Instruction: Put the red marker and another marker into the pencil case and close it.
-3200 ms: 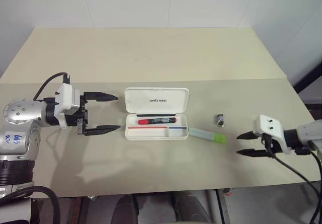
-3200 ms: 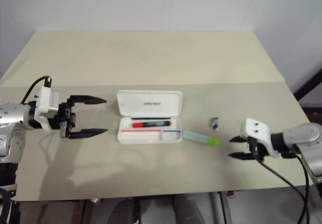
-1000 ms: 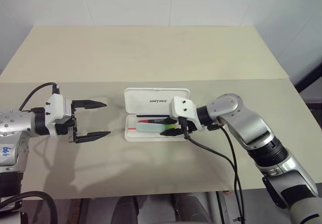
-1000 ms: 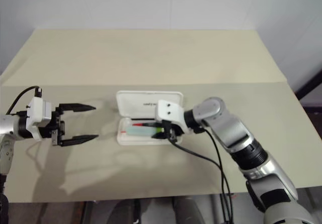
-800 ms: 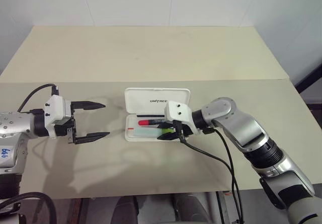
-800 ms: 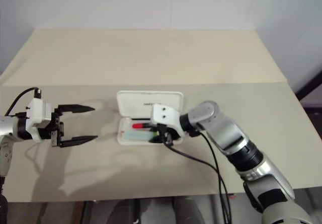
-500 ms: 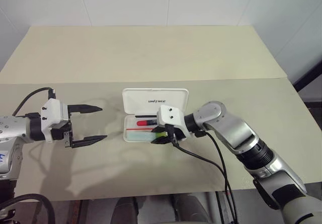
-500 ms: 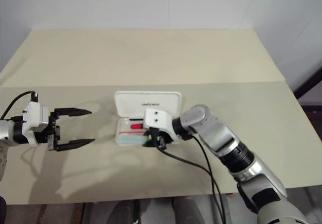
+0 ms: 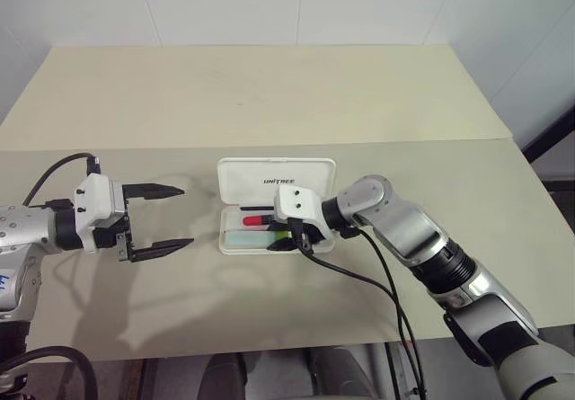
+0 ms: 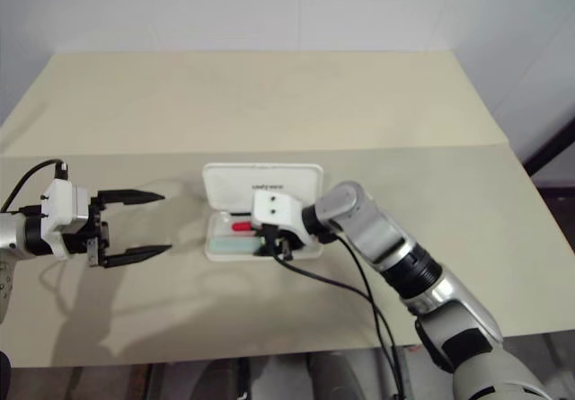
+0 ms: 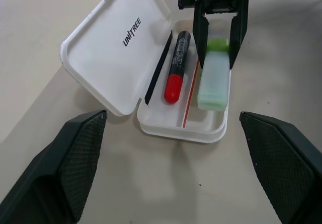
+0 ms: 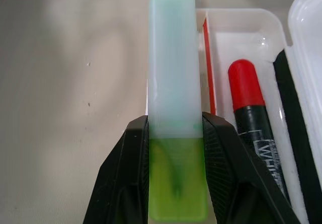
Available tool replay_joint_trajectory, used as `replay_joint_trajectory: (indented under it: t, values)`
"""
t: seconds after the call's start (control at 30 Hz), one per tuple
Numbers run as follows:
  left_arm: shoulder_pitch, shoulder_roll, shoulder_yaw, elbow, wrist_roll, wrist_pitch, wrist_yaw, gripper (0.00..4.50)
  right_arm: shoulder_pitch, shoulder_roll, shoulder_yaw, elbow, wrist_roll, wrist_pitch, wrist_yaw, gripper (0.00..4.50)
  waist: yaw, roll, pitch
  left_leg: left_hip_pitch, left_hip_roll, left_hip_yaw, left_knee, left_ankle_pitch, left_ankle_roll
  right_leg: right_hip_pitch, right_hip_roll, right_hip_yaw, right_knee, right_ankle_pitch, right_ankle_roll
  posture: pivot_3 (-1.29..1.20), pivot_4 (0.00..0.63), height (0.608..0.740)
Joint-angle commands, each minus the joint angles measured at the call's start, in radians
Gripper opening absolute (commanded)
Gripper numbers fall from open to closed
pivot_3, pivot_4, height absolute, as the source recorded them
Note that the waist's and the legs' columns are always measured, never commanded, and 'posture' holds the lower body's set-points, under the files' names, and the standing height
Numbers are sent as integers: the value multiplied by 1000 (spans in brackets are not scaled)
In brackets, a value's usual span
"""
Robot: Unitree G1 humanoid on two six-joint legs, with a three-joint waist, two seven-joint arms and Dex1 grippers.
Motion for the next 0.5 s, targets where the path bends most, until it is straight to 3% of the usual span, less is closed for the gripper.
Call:
replay_joint_trajectory:
  t: [0.03, 0.23, 0.5]
  values:
    - [14, 5, 40, -40, -27, 3, 10, 4500, -27, 6, -4, 5, -16, -39, 8, 2129, -2, 0, 0, 0, 0, 0, 0, 0, 0, 0, 0, 0, 0, 0, 0, 0, 150, 740]
    - [20, 8, 47, -42, -31, 6, 13, 4500, -66, 37, -46, 8, 6, -45, 5, 4104, -15, 0, 0, 0, 0, 0, 0, 0, 0, 0, 0, 0, 1, 0, 0, 0, 150, 740]
    - [2, 4, 30, -42, -28, 9, 22, 4500, -92, 32, -124, -50, 89, 13, 28, 4104, -15, 0, 0, 0, 0, -1, -2, 0, 0, 0, 0, -1, 0, 0, 0, 0, 150, 740]
